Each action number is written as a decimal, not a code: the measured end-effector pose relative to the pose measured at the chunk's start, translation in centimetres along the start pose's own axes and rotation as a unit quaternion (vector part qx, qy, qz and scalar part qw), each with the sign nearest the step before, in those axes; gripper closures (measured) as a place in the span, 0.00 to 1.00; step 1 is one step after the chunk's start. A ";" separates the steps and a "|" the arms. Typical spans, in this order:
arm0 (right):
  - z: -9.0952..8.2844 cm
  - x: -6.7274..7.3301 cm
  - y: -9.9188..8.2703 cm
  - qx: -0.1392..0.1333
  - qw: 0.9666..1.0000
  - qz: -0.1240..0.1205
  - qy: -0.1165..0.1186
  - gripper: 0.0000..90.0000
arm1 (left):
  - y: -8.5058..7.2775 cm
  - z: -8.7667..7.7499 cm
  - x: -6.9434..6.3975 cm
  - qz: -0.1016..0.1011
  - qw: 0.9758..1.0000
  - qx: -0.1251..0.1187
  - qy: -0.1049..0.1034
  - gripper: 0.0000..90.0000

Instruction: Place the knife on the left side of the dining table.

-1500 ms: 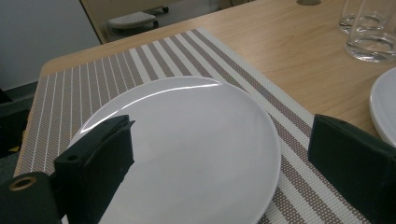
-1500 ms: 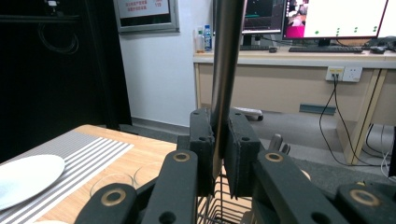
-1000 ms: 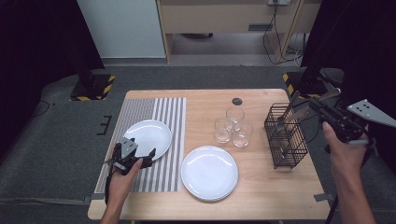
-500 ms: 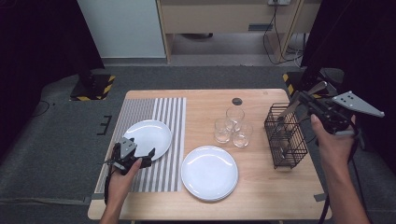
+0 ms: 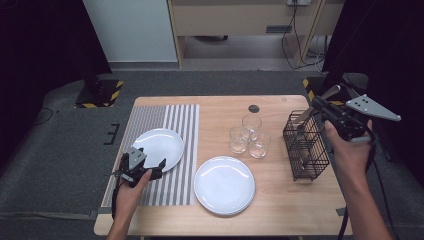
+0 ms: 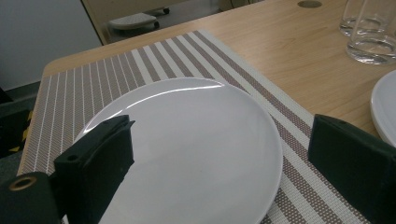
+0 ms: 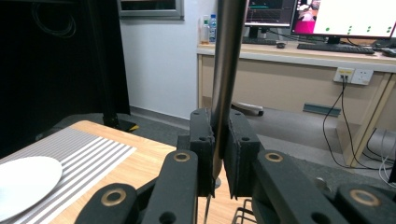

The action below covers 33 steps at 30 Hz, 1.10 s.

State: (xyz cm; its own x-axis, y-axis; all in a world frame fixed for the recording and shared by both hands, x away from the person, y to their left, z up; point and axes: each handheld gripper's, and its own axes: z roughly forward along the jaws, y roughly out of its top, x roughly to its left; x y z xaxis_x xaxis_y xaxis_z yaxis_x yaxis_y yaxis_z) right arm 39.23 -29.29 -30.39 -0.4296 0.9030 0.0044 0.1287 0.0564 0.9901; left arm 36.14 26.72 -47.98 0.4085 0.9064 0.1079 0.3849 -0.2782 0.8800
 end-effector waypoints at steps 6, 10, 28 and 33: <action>0.3 1.2 0.4 0.000 1.000 -0.010 0.009 0.92 | 0.0 -0.1 0.1 -0.002 1.000 -0.001 0.000 0.07; 0.4 1.9 0.6 0.002 1.000 -0.013 0.014 0.92 | 0.0 -0.1 0.1 -0.003 1.000 -0.001 0.001 0.07; 2.0 7.6 2.0 0.019 0.997 -0.040 0.056 0.92 | 0.1 -0.2 0.1 -0.002 1.000 -0.003 0.002 0.07; 2.9 9.5 2.1 0.018 0.996 -0.044 0.073 0.92 | 0.2 -0.2 0.0 0.000 1.000 -0.005 0.000 0.07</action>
State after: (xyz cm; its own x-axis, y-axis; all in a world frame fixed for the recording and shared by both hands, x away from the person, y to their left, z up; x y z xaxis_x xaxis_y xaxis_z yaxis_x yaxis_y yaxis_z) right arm 37.98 -19.32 -28.65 -0.5651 0.8229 -0.0586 0.1156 0.1493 0.9820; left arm 36.07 26.70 -47.71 0.4081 0.9064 0.1090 0.3767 -0.2760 0.8843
